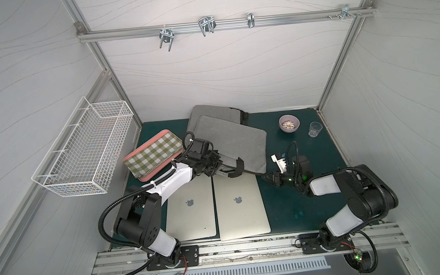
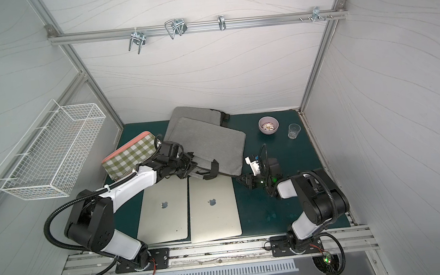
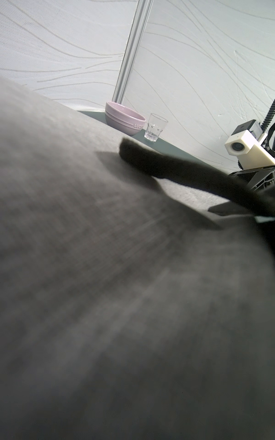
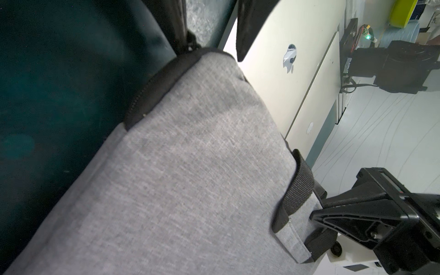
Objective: Open the zippered laptop bag and take out the laptop
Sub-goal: Unzip the zipper on the zippered laptop bag.
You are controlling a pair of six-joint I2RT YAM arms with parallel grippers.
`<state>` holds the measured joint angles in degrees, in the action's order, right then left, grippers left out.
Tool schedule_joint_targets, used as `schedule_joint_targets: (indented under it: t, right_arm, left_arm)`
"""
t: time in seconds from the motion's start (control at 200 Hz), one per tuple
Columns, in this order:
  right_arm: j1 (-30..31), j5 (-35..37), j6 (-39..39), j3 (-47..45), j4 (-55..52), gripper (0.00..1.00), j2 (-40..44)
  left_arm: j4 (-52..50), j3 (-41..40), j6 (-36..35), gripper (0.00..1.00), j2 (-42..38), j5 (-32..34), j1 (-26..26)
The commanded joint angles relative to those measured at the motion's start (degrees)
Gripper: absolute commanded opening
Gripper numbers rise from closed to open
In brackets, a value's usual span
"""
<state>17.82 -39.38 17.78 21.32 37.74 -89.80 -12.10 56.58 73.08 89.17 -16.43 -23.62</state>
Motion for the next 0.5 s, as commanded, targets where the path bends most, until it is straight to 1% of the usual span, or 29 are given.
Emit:
schedule_joint_targets:
  t: [0.0, 0.135, 0.32, 0.495]
  right_arm:
    - [-0.3, -1.8, -0.1, -0.5, 2.1, 0.30, 0.2]
    - [-0.1, -1.1, 0.2, -0.8, 2.2, 0.26, -0.5]
    - [2.3, 4.2, -2.2, 0.3, -1.0, 0.27, -0.7]
    - [3.4, 8.0, -2.5, 0.5, -0.4, 0.28, -1.5]
  left_arm:
    - [2.4, 3.5, 0.0, 0.00, 0.6, 0.0, 0.6]
    - [2.2, 3.5, -0.4, 0.00, 0.6, 0.0, 0.7]
    - [2.3, 3.6, -0.4, 0.00, 0.6, -0.3, 0.7]
    - [2.4, 3.5, -0.4, 0.00, 0.7, -0.5, 0.7]
